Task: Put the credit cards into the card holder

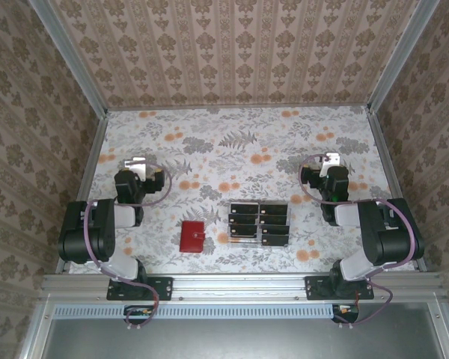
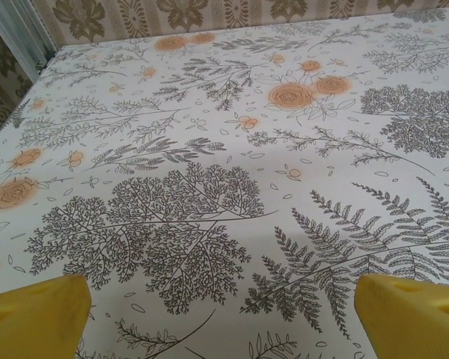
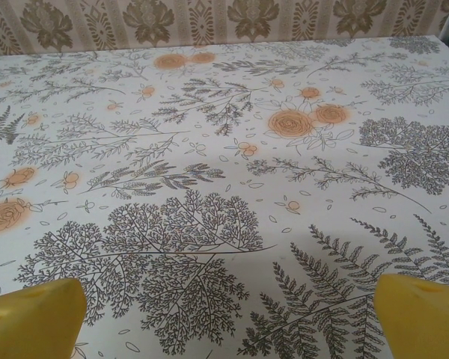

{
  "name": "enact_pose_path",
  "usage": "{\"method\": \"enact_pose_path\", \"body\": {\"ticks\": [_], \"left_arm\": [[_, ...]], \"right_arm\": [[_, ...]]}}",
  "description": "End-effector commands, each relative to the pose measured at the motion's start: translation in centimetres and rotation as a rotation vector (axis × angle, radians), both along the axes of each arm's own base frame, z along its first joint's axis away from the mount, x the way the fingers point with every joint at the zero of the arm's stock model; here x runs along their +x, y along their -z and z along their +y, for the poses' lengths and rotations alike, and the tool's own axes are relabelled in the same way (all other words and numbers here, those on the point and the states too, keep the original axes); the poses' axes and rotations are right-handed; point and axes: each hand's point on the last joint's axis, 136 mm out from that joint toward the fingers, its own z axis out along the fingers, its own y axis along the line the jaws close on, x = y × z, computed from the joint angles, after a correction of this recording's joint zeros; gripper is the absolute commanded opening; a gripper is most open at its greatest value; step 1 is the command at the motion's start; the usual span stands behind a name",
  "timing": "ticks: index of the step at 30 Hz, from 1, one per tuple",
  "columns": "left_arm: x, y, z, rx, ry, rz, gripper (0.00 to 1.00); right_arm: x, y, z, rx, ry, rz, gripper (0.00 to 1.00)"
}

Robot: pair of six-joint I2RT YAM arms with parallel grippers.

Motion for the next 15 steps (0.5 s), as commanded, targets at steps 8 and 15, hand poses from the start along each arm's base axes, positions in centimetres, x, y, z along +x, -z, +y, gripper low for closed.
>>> {"method": "enact_pose_path", "body": {"ticks": [8, 15], "left_arm": [[0.7, -2.4, 0.4, -0.006, -0.026, -0.031, 1.00], [0.5, -6.3, 0.7, -0.014, -0.051, -0.006, 1.00]], "right_arm": [[0.2, -2.8, -1.0, 0.007, 0.057, -0.011, 1.00], [-0.8, -8.1, -2.4, 0.096, 0.181, 0.022, 1.00]]}}
